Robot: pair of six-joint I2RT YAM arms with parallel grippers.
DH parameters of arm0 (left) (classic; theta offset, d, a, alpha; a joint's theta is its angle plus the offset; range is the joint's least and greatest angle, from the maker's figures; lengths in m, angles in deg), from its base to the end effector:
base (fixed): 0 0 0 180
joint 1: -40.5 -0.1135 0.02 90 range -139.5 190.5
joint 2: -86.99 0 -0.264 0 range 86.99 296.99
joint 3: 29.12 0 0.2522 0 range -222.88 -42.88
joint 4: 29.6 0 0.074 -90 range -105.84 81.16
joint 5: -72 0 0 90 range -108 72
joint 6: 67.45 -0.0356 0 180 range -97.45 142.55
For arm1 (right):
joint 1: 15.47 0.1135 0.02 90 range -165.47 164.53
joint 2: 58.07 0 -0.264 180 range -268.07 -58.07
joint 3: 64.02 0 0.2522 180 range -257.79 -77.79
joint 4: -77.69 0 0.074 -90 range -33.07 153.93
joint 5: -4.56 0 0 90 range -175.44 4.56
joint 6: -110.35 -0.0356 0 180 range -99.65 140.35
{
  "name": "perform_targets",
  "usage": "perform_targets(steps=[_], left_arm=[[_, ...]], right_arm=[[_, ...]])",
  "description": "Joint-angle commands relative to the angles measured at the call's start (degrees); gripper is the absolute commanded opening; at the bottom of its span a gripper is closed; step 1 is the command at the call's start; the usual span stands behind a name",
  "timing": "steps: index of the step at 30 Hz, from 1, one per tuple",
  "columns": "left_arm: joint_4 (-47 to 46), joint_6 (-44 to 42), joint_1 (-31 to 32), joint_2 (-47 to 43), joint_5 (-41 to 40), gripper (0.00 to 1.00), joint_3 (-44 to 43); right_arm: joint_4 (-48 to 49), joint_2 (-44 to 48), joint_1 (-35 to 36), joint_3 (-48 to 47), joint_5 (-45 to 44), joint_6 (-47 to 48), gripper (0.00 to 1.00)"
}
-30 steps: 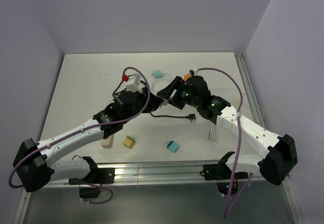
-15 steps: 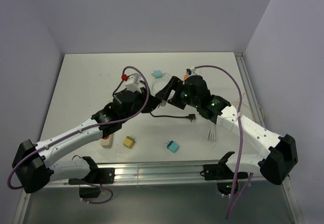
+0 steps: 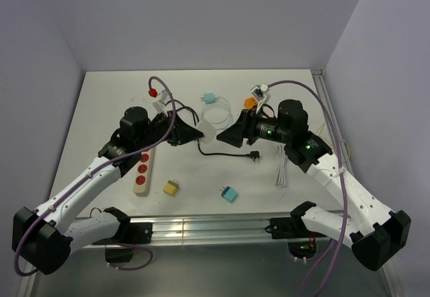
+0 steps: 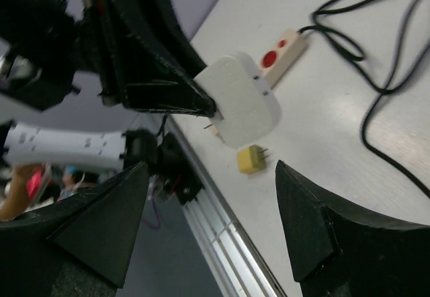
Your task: Insert the plug
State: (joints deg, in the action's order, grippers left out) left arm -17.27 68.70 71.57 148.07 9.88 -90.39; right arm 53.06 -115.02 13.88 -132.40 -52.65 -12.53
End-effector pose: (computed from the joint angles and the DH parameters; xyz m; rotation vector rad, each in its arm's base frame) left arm 0.2035 -0.1421 0.3232 0.1315 1.9811 -1.3588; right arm 0.1861 0.1268 0.3610 -0.3855 1.9184 1.2605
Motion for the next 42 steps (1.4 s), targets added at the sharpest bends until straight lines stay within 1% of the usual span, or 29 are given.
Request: perform_targets(steps=[1,3,4,6,8,10,12,15,16,17,18,19,21,22,23,24,25,26,27,28,31,34,35,37,38,39,41,42], left_arm=[[-3.2,-1.6,0.0,-3.0,12.1,0.0,-0.6],[-5.2,-1.1,0.0,-3.8,13.6,0.0,-0.4],[-5.8,-0.4,0.0,-4.0,14.9,0.0,-0.2],[-6.8,0.2,0.0,-4.4,15.6,0.0,-0.2],[-7.3,0.4,0.0,-4.5,16.2,0.0,0.1],[-8.7,1.4,0.0,-4.7,17.3,0.0,0.6],[-10.2,2.2,0.0,-4.6,18.0,0.0,1.0],[-11.0,2.5,0.0,-3.9,19.0,0.0,1.1],[-11.3,2.6,0.0,-3.8,19.4,0.0,1.1],[-11.6,2.8,0.0,-3.8,19.8,0.0,1.1],[-11.5,2.6,0.0,-3.6,19.9,0.0,1.0],[-10.4,2.3,0.0,-3.5,19.8,0.0,0.4],[-8.4,1.1,0.0,-3.5,17.7,0.25,-0.5],[-6.3,0.7,0.0,-3.5,16.8,0.35,-1.3],[-6.0,0.4,0.0,-3.9,15.9,0.51,-1.4],[-5.7,0.3,-0.1,-4.0,14.6,0.53,-1.4],[-5.7,0.3,0.0,-4.2,13.9,0.6,-1.6],[-5.9,0.3,0.0,-4.5,13.6,0.63,-1.6],[-6.0,0.7,0.0,-4.6,13.2,0.63,-1.5],[-6.4,0.8,0.0,-4.6,13.2,0.62,-1.6],[-7.6,1.6,0.0,-4.0,13.4,0.57,-1.8],[-8.2,1.8,-0.1,-3.5,14.0,0.42,-2.0],[-8.5,2.1,-0.1,-3.3,14.2,0.28,-2.0],[-9.0,2.5,-0.1,-3.1,14.6,0.08,-2.0],[-9.2,2.6,-0.1,-3.0,14.7,0.0,-2.0],[-9.7,2.8,-0.1,-3.2,14.9,0.0,-1.9],[-10.3,3.4,-0.1,-3.5,14.9,0.0,-1.2],[-10.4,3.6,-0.1,-3.5,14.9,0.0,-1.0]], right_arm=[[9.3,0.3,0.1,2.5,15.3,3.0,0.82],[10.7,-0.6,0.1,3.4,16.9,1.6,0.82],[13.1,-1.5,0.1,3.2,17.2,1.2,0.81],[13.3,-2.5,0.2,2.6,16.7,1.2,0.8],[12.8,-3.9,0.3,1.8,17.7,1.6,0.77],[14.4,-4.4,0.6,1.9,18.1,1.1,0.75],[15.0,-5.0,1.0,1.4,19.1,1.0,0.71],[17.1,-6.5,1.5,1.0,21.2,-0.1,0.62],[17.5,-6.9,1.9,1.0,21.6,-0.2,0.5],[18.1,-6.9,1.9,1.2,21.9,-0.5,0.36],[18.2,-6.9,2.0,1.1,22.2,-0.5,0.19],[17.9,-6.9,2.2,1.1,22.1,-0.3,0.0],[17.3,-6.4,2.2,1.4,22.3,0.0,0.0],[17.5,-6.2,2.2,1.9,22.6,0.0,0.0],[17.6,-6.2,2.2,2.0,22.8,-0.1,0.0],[17.7,-6.0,2.3,2.3,23.0,-0.2,0.0],[17.8,-5.8,2.2,2.5,23.6,-0.3,0.0],[17.8,-5.6,2.3,2.7,23.6,-0.3,0.0],[17.5,-5.5,2.3,2.7,23.7,-0.2,0.0],[17.5,-5.5,2.5,2.8,23.8,-0.1,0.0],[17.6,-5.5,2.6,3.0,24.1,-0.3,0.0],[17.1,-5.8,3.3,2.8,24.3,0.5,0.0],[17.1,-5.9,3.4,2.8,24.5,0.4,0.0],[17.0,-6.4,3.6,2.6,24.9,0.5,0.0],[17.0,-6.6,3.7,2.4,25.7,0.7,0.0],[16.5,-7.1,3.8,2.3,26.1,1.5,0.04],[15.4,-7.6,4.3,1.4,27.1,3.3,0.16],[14.7,-7.8,4.5,1.1,27.2,3.6,0.28]])
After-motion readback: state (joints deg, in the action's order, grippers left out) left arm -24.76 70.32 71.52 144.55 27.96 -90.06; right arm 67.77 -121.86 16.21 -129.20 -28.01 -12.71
